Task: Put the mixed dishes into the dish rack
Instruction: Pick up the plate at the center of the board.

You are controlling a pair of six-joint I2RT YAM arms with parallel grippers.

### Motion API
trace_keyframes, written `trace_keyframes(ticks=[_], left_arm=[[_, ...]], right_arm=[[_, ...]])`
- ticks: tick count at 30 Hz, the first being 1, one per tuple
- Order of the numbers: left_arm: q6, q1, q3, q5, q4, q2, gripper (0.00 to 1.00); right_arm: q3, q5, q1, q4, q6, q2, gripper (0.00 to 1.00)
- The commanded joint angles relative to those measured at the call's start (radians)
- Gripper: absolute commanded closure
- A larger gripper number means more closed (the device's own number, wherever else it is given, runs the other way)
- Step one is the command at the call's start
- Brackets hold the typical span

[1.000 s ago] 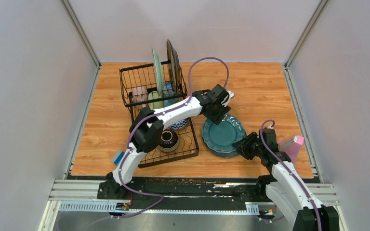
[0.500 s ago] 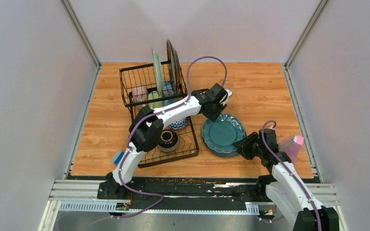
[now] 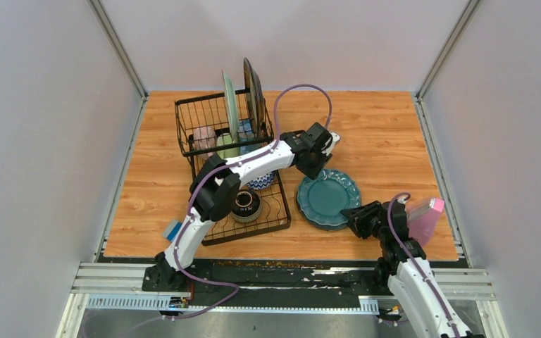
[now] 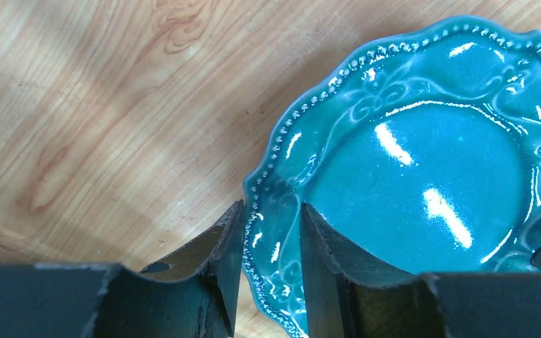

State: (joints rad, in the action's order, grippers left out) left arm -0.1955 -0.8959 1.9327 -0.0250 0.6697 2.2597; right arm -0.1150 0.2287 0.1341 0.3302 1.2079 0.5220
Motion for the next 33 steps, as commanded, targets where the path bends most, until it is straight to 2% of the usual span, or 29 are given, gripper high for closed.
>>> trace_keyframes(ticks=[1,12,21,25,29,33], left_arm=[[-0.026,-0.023,0.011,-0.124,0.053,0.050,0.59],[-0.016,-0.024,0.024,-0.158,0.062,0.037,0.61],[-0.007,-0.024,0.037,-0.183,0.067,0.025,0.63],[-0.005,-0.024,0.040,-0.200,0.065,0.020,0.63],[-0.006,-0.027,0.042,-0.203,0.065,0.016,0.63],[-0.008,-0.027,0.044,-0.205,0.065,0.016,0.63]], right_arm=[[0.043,-0.044,-0.003,-0.084,0.073,-0.059,0.66],[0.028,-0.060,-0.003,-0.148,0.044,0.004,0.69],[0.021,-0.047,-0.003,-0.268,0.006,0.036,0.68],[0.030,-0.042,-0.002,-0.317,-0.022,0.024,0.65],[0.074,-0.025,-0.003,-0.447,-0.034,-0.026,0.65],[0.075,-0.046,-0.002,-0.448,-0.078,-0.040,0.66]])
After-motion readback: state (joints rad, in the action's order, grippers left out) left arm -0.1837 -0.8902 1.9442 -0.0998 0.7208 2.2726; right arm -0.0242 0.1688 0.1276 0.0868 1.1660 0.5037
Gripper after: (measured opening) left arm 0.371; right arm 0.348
